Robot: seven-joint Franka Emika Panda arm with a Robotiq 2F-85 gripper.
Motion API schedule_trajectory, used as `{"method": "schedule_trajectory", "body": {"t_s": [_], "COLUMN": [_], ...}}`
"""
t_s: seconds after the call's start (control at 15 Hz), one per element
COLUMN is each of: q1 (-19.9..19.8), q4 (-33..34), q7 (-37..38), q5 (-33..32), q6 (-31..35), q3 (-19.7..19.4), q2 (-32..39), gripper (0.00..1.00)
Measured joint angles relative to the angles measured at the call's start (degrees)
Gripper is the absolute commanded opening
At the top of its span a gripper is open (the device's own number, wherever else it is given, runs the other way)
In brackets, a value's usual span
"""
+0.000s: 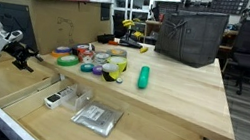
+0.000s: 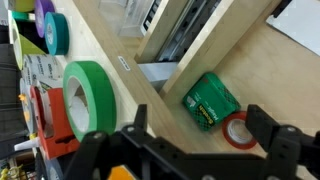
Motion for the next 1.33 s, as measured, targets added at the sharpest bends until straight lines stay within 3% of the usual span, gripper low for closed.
{"method": "schedule_trajectory", "body": {"t_s": [0.8,1.33], "q1": [-0.04,1.25], "q4": [0.08,4.54], "q7": [0.07,-3.42], "q5": [0.59,-4.09], "q6": [-1.25,-3.46], "q3": [1.37,1.92], "q2": [0.93,10.3], "gripper": [1.0,1.0]}}
